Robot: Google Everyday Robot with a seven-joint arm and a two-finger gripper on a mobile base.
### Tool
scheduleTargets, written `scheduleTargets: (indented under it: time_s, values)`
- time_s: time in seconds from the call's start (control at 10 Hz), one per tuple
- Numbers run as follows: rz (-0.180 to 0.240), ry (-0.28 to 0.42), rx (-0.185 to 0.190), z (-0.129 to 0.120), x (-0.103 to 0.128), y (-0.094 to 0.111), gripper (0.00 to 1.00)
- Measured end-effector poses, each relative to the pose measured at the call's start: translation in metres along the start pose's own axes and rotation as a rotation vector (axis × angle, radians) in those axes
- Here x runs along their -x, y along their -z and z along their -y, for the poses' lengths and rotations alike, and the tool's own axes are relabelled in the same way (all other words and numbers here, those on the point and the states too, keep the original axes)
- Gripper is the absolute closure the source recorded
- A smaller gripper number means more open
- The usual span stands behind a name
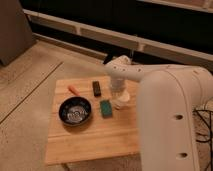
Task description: Pick up the ceramic cup
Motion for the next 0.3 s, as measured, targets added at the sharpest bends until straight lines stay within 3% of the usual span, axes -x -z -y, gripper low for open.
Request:
scheduleTargets:
  time_s: [0.3]
  values:
    - [0.098, 0.025, 0.03, -0.015, -0.015, 0.039, 1.0]
